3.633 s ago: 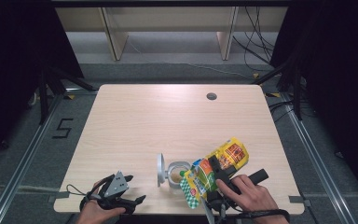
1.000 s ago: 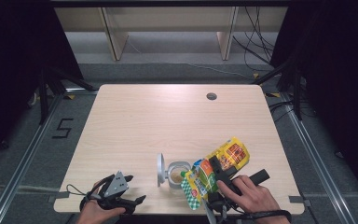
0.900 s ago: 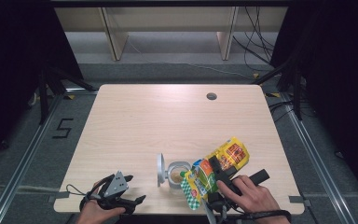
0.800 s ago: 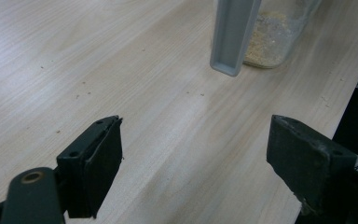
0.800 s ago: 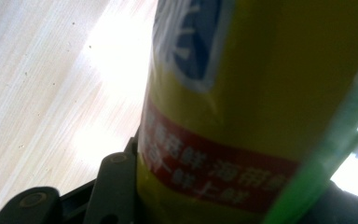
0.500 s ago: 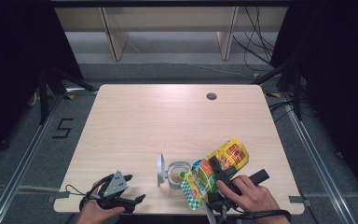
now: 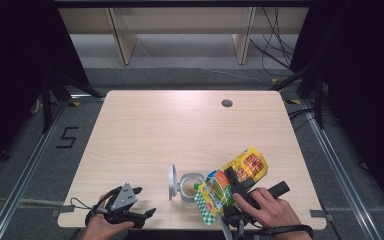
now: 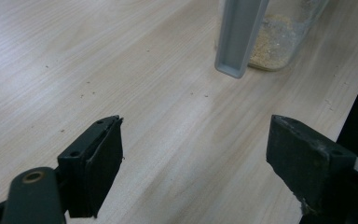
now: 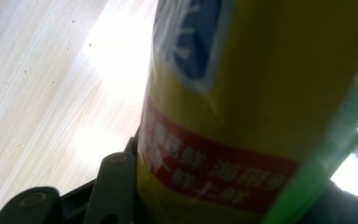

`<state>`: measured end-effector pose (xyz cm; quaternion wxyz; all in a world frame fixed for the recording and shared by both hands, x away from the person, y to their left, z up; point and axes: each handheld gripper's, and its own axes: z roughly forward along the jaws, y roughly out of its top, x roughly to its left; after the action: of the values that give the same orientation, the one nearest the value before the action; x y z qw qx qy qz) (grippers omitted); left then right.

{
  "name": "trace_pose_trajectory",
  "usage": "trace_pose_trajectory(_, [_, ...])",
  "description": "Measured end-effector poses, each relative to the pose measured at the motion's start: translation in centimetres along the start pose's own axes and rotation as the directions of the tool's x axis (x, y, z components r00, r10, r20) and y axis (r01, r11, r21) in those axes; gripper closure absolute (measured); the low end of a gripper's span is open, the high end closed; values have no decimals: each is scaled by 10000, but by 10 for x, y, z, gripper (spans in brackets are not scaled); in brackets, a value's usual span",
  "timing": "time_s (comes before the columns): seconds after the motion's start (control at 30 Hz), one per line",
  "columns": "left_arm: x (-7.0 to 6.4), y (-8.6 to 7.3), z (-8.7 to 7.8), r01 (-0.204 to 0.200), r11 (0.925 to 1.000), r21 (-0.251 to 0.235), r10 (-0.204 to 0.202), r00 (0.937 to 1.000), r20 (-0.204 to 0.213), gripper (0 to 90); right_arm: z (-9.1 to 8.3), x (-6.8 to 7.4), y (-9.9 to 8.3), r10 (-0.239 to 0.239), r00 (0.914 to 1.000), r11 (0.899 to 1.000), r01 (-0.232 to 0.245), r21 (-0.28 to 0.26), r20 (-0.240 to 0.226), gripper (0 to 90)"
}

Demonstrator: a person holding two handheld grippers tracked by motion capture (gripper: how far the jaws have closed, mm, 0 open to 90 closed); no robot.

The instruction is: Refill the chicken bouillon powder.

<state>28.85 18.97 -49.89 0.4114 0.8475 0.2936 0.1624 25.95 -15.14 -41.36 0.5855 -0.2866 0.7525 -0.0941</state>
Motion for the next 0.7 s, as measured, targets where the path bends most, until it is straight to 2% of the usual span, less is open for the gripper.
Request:
trace_pose_trajectory(0.03, [0, 0, 0, 72, 10000, 19, -72, 10000, 28, 181, 0, 0, 0, -29, 10000, 10000, 29, 9, -5, 570])
trace_pose_trajectory(0.07, [1, 0, 0, -126, 9999, 9, 126, 9999, 25, 181, 0, 0, 0, -49, 10000, 10000, 49, 11, 6, 570])
trace_pose_trajectory(0.17, [0, 0, 0, 30, 10000, -11, -30, 10000, -6, 181, 0, 0, 1, -40, 10000, 10000, 40, 18, -30, 570])
trace_pose_trajectory(0.27, [2, 0, 0, -166, 9999, 9, 166, 9998, 56, 181, 0, 0, 0, -26, 10000, 10000, 26, 3, -33, 570])
trace_pose_trajectory(0.37, [1, 0, -1, -113, 9999, 52, 113, 9999, 88, 181, 0, 0, 1, -32, 10000, 10000, 32, -11, -15, 570])
trace_pose_trajectory(0.4, [1, 0, 0, 96, 9999, 124, -96, 10000, 18, 181, 1, 1, 1, 88, 10000, 10000, -88, -21, -7, 570])
trace_pose_trajectory(0.47, [0, -1, 0, 217, 9998, 16, -217, 9997, 66, 181, 1, 1, 1, 8, 10000, 10000, -9, -27, -64, 570])
trace_pose_trajectory(0.6, [1, -1, 0, 192, 9998, 20, -192, 9998, 36, 181, 1, 2, 1, 89, 10000, 10000, -89, -32, -42, 571])
trace_pose_trajectory(0.67, [1, -1, 0, 203, 9998, 10, -203, 9998, 54, 181, 1, 0, 0, -32, 10000, 10000, 32, -8, -24, 571])
trace_pose_trajectory(0.7, [1, -1, 0, 203, 9998, 5, -203, 9998, 55, 182, 1, 2, -1, 230, 9997, 9997, -230, 31, -45, 571])
